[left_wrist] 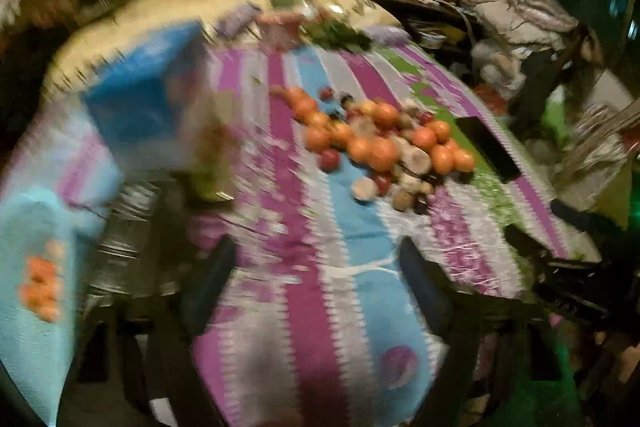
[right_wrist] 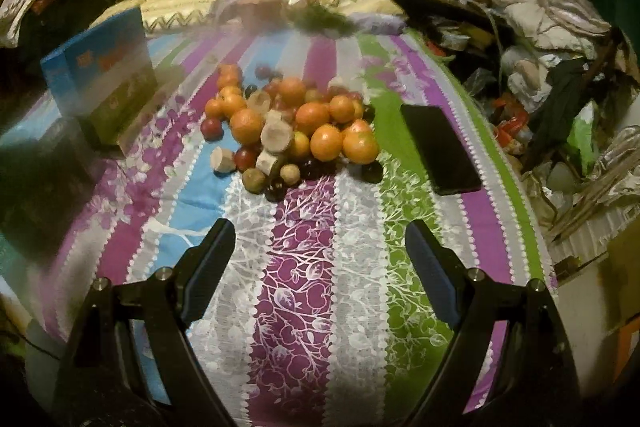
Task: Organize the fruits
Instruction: 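Move both open tools back over the fruit pile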
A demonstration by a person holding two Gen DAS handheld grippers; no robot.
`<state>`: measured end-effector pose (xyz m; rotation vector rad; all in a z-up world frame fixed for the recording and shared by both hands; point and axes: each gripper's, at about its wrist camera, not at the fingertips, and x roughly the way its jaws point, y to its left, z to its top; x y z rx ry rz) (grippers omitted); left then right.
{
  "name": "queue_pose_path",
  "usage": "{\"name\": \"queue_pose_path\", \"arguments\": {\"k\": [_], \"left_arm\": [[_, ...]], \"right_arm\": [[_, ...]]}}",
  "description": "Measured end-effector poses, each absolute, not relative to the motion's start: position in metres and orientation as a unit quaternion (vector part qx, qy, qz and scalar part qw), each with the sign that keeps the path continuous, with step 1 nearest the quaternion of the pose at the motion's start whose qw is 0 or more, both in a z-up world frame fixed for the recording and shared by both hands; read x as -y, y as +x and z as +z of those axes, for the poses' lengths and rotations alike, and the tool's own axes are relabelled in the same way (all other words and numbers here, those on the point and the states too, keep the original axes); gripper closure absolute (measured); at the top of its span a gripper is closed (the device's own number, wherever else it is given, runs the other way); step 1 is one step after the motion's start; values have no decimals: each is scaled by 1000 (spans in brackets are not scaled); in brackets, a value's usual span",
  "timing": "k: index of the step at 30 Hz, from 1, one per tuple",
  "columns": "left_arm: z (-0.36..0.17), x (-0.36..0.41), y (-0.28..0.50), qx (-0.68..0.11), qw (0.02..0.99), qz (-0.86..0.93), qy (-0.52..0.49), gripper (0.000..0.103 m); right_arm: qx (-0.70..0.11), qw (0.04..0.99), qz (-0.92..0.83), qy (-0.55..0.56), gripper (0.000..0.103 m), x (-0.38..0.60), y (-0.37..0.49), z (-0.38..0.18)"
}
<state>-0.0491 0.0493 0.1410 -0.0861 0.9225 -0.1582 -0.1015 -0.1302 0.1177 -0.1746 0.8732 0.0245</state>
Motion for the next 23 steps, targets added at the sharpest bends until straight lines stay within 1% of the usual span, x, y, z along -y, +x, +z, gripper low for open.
{"name": "queue_pose_path", "arguments": {"k": [3, 5, 8, 9, 12, 13, 15, 18, 23], "left_arm": [[88, -47, -25, -457, 886, -52, -53, 8], [49, -50, -10, -475, 876, -30, -84, 9], [11, -57, -3, -495, 861, 9, -114, 9], [7, -56, -4, -489, 865, 14, -113, 9], [2, -42, -3, -488, 870, 16, -74, 0], [0, -39, -2, -491, 869, 19, -63, 0], [-2, -33, -2, -493, 868, 30, -46, 0], [-2, -29, -4, -491, 869, 30, -45, 0], [-3, -27, -5, -489, 871, 26, -47, 0]], "right_arm": [[-426, 899, 9, -99, 13, 140, -83, 85], [-436, 895, 5, -87, 13, 152, -74, 67], [-450, 890, -5, -76, 13, 166, -66, 51], [-449, 890, -9, -82, 13, 168, -65, 47], [-458, 885, -17, -86, 12, 174, -63, 34], [-465, 881, -19, -82, 11, 176, -63, 26], [-453, 887, -27, -81, 3, 178, -66, 23], [-451, 889, -33, -78, 0, 179, -67, 23], [-451, 889, -31, -73, 0, 182, -68, 22]]}}
